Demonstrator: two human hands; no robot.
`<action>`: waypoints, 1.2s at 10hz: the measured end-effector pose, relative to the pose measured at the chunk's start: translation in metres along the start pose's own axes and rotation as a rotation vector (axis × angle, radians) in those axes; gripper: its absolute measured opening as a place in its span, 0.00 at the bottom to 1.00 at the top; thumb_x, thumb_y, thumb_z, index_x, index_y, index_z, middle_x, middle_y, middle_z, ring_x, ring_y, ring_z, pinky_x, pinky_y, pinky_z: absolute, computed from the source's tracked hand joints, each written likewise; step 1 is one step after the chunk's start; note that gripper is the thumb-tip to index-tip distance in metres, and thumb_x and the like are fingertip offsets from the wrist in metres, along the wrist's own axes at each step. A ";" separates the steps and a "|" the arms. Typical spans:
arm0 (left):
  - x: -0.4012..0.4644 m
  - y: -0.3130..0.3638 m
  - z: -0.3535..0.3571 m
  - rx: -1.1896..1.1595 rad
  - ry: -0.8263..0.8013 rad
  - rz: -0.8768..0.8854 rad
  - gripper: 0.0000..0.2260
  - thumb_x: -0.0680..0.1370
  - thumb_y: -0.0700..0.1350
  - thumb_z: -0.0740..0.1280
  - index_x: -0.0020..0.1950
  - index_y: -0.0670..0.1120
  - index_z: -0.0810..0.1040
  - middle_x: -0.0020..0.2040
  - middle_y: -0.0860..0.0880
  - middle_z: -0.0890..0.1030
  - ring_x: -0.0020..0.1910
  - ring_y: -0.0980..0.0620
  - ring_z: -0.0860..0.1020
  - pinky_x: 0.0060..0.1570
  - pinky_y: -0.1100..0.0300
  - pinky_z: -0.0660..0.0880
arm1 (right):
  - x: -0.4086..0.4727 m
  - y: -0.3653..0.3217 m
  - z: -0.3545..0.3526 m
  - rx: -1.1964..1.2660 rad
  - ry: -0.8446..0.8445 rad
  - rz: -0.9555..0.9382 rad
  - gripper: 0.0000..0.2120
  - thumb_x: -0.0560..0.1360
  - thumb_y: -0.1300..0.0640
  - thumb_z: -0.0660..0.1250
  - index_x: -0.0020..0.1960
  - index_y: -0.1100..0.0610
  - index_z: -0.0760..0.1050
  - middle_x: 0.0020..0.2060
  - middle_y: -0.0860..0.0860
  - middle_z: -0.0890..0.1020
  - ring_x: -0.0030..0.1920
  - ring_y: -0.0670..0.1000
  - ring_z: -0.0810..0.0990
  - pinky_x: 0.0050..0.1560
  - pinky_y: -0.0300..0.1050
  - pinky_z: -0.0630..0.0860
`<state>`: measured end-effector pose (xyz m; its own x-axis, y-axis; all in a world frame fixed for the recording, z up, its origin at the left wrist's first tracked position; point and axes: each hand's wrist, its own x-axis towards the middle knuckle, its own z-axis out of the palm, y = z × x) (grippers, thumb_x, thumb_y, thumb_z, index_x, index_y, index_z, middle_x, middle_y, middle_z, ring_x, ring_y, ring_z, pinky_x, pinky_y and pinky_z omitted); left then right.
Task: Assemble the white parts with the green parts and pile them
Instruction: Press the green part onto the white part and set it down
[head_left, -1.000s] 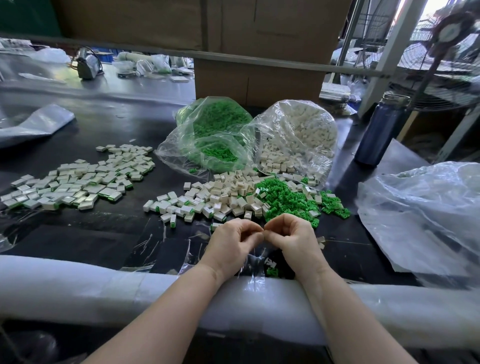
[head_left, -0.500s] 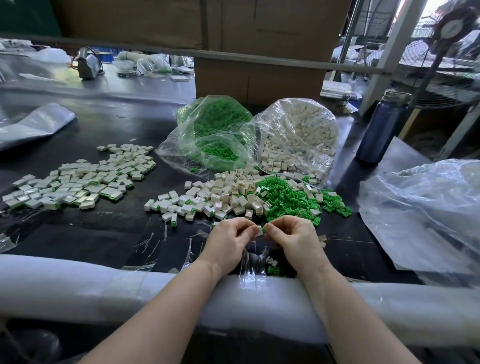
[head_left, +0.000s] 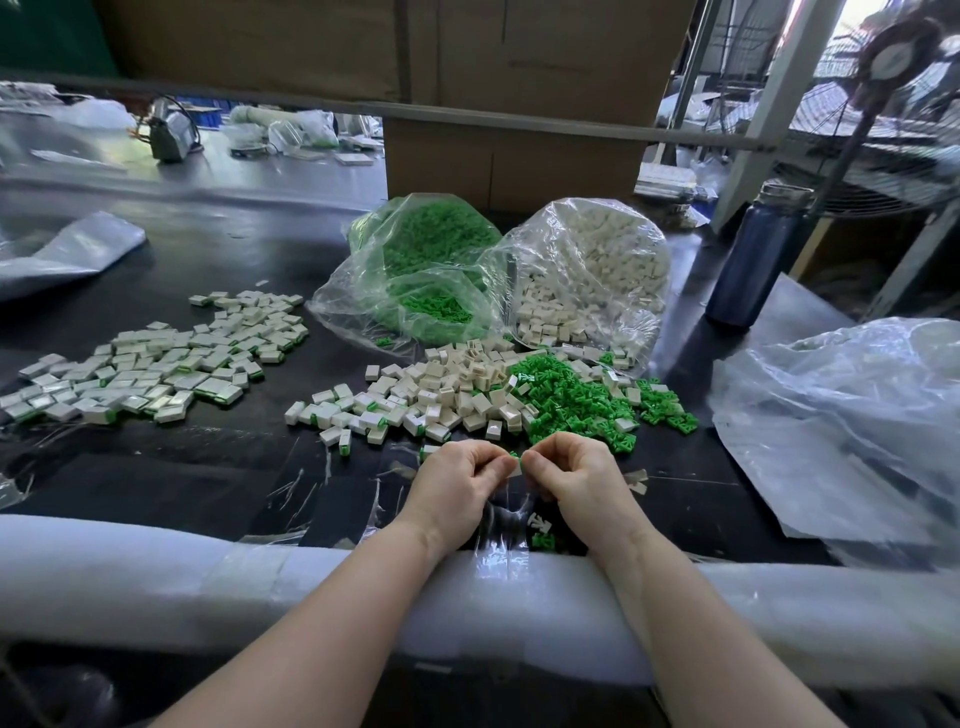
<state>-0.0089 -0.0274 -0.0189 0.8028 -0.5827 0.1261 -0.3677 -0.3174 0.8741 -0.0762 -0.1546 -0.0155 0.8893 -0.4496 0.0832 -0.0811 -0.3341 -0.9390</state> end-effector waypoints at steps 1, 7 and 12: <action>0.000 0.000 0.001 0.011 0.004 -0.002 0.06 0.77 0.44 0.66 0.48 0.44 0.82 0.42 0.47 0.83 0.44 0.51 0.80 0.50 0.56 0.76 | 0.000 0.000 0.001 -0.034 0.026 -0.022 0.09 0.74 0.62 0.68 0.36 0.53 0.76 0.30 0.48 0.78 0.31 0.45 0.75 0.37 0.40 0.73; -0.001 0.001 -0.001 0.120 -0.006 -0.002 0.07 0.77 0.47 0.66 0.48 0.46 0.82 0.43 0.48 0.83 0.44 0.52 0.79 0.49 0.57 0.75 | -0.001 0.002 0.000 -0.042 0.036 -0.007 0.02 0.73 0.64 0.68 0.42 0.60 0.79 0.36 0.55 0.82 0.38 0.51 0.79 0.43 0.44 0.77; -0.001 0.003 -0.001 0.124 -0.002 0.005 0.07 0.77 0.47 0.66 0.48 0.46 0.82 0.43 0.49 0.82 0.43 0.53 0.79 0.48 0.59 0.75 | -0.001 0.002 -0.001 -0.030 0.033 0.018 0.02 0.74 0.63 0.68 0.43 0.60 0.78 0.37 0.56 0.83 0.41 0.54 0.82 0.44 0.45 0.78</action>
<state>-0.0102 -0.0270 -0.0164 0.8001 -0.5856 0.1296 -0.4271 -0.4047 0.8086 -0.0774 -0.1552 -0.0169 0.8724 -0.4824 0.0782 -0.1102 -0.3501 -0.9302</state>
